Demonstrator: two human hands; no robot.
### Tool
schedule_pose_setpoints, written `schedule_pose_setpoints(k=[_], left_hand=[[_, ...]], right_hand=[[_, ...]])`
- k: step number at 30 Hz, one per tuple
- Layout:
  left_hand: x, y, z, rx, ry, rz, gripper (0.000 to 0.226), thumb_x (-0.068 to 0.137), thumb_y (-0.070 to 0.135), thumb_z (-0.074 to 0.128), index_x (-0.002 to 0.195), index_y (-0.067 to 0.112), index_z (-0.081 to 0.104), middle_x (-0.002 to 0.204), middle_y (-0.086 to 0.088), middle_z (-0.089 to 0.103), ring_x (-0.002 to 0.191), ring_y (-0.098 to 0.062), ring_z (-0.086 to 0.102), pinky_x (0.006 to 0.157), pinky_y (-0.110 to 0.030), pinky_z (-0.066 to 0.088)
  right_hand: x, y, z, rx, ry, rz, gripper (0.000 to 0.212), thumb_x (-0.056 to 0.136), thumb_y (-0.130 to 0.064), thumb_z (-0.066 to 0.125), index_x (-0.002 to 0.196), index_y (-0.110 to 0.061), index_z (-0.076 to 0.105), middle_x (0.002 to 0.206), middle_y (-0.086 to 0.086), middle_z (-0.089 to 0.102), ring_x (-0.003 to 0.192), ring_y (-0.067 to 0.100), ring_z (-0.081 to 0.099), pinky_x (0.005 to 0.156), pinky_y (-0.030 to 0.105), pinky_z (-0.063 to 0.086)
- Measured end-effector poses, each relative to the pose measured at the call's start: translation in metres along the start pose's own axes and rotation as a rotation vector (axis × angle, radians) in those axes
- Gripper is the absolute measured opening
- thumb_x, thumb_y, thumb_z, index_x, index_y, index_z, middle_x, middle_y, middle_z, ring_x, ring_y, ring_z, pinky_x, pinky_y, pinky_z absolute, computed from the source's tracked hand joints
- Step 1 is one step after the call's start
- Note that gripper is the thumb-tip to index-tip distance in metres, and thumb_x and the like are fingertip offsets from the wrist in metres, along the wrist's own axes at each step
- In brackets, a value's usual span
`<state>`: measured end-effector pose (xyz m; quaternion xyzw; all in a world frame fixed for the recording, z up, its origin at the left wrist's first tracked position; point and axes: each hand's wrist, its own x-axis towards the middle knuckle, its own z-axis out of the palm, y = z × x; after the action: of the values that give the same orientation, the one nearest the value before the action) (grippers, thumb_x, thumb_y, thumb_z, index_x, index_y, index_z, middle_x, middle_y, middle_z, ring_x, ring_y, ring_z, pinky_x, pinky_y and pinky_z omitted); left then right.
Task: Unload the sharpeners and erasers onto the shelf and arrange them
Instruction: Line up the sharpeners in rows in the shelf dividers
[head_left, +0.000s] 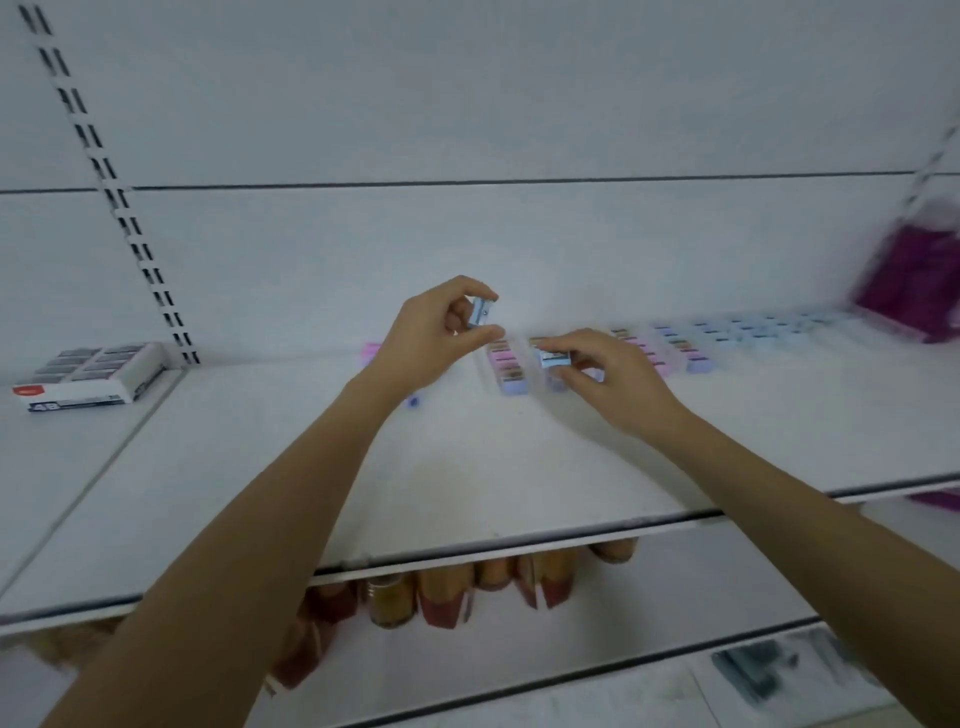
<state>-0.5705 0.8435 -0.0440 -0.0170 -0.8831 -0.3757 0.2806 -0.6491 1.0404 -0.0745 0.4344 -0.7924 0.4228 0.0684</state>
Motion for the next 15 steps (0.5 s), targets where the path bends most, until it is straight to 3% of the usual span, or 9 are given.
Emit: schedule_pose_setpoints(k=[3,8,12,15], left_hand=[[0.014,0.039,0.05,-0.049,0.008,0.001,0.026,0.075,0.025,0.075,0.091,0.019,0.055,0.067,0.01,0.047,0.052,0.002,0.044,0.055,-0.008,0.036],[0.034,0.088,0.141,-0.083,-0.066,0.019,0.031,0.076,0.03,0.073,0.083,0.016,0.046,0.074,0.011,0.049,0.049,0.001,0.044,0.053,-0.014,0.039],[0.05,0.121,0.199,-0.091,-0.149,0.047,0.026,0.093,0.026,0.053,0.069,0.025,0.041,0.066,0.01,0.049,0.055,-0.002,0.043,0.058,-0.017,0.036],[0.068,0.142,0.235,0.012,-0.244,0.059,0.028,0.098,0.024,0.041,0.072,0.019,0.049,0.064,0.011,0.047,0.057,0.003,0.045,0.057,-0.01,0.032]], right_hand=[[-0.025,0.029,-0.051,-0.065,-0.014,0.012,0.028,0.087,0.001,0.055,0.11,-0.012,0.064,0.1,-0.003,0.059,0.081,-0.004,0.055,0.081,0.01,0.042],[-0.072,0.079,-0.127,-0.123,-0.004,0.057,0.022,0.087,-0.006,0.059,0.108,-0.011,0.063,0.106,-0.004,0.059,0.081,0.001,0.054,0.079,0.003,0.04],[-0.1,0.112,-0.172,-0.139,-0.005,0.138,0.022,0.088,-0.007,0.058,0.109,-0.011,0.062,0.103,-0.004,0.058,0.086,0.007,0.053,0.078,0.001,0.038],[-0.112,0.135,-0.2,-0.132,0.035,0.161,0.021,0.087,-0.006,0.058,0.108,-0.01,0.062,0.102,-0.006,0.056,0.087,0.006,0.053,0.077,0.002,0.038]])
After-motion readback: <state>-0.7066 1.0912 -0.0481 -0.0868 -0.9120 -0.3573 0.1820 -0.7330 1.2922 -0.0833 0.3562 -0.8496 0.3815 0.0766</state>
